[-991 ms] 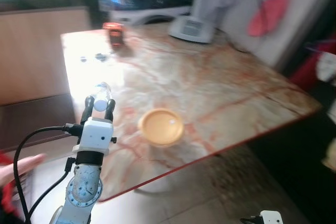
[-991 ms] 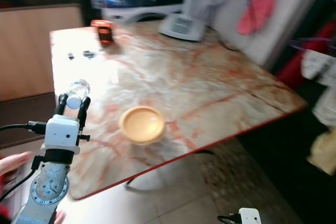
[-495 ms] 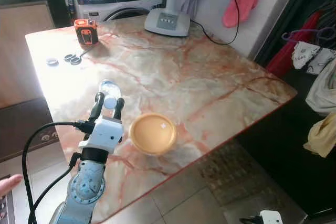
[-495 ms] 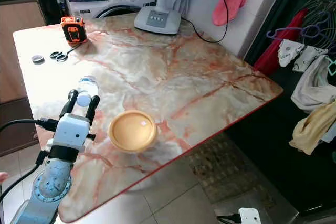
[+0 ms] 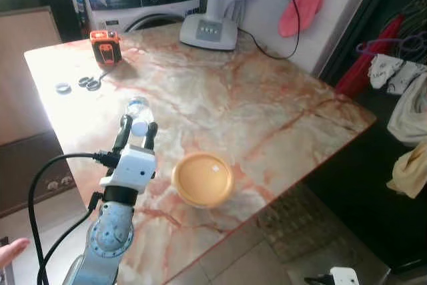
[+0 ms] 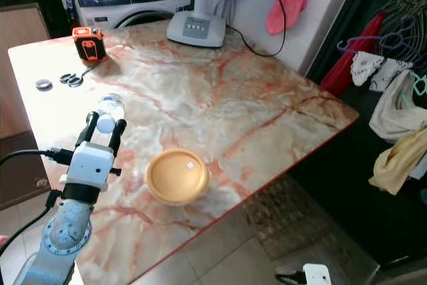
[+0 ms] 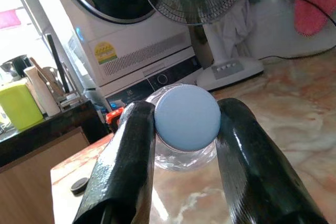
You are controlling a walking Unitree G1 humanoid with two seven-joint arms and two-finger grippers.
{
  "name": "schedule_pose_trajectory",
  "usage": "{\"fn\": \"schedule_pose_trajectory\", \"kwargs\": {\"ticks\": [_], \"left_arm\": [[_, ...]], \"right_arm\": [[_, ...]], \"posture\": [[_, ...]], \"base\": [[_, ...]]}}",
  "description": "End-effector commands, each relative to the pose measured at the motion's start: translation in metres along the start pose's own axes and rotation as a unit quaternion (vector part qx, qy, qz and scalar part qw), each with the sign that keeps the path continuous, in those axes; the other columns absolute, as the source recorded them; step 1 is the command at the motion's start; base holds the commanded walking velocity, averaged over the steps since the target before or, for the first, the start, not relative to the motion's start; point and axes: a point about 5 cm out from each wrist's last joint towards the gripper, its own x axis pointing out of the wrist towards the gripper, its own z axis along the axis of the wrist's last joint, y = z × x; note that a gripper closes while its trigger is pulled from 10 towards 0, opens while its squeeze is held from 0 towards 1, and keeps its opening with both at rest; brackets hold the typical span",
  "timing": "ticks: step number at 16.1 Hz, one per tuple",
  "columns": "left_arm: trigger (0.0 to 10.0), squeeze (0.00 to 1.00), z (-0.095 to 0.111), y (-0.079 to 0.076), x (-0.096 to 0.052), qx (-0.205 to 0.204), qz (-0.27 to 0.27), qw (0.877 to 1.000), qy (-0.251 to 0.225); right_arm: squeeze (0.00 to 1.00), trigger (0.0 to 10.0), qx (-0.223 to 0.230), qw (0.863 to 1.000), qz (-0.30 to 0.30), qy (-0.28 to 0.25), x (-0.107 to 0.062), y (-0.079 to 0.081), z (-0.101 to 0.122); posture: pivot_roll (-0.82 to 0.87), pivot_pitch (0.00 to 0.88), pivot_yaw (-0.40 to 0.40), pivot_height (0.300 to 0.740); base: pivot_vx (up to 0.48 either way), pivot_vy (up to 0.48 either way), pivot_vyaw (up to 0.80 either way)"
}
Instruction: Restocking fridge
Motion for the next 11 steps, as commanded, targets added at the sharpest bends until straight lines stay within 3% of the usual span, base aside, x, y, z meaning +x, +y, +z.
{"fn": "schedule_pose_trajectory", "kwargs": {"ticks": [1,5,11], "left_arm": [[10.0,0.0,0.0089,0.0021,0.0026,0.007,0.003,1.0,-0.023],[10.0,0.0,0.0096,0.0009,0.0025,0.002,0.001,1.0,-0.023],[10.0,0.0,0.0107,-0.0008,0.0024,-0.002,-0.003,1.0,-0.026]], "right_arm": [[0.0,10.0,0.001,1.0,-0.006,0.004,-0.0012,-0.0034,-0.0015],[0.0,10.0,-0.001,1.0,-0.005,0.005,-0.0012,-0.0034,-0.0014],[0.0,10.0,0.001,1.0,-0.004,0.001,-0.0014,-0.0034,-0.0014]], "posture": [[0.09,0.047,-0.113,0.74],[0.09,0.045,-0.113,0.74],[0.1,0.04,-0.113,0.74]], "base": [[0.0,0.0,-0.78],[0.0,0.0,-0.78],[0.0,0.0,0.0]]}}
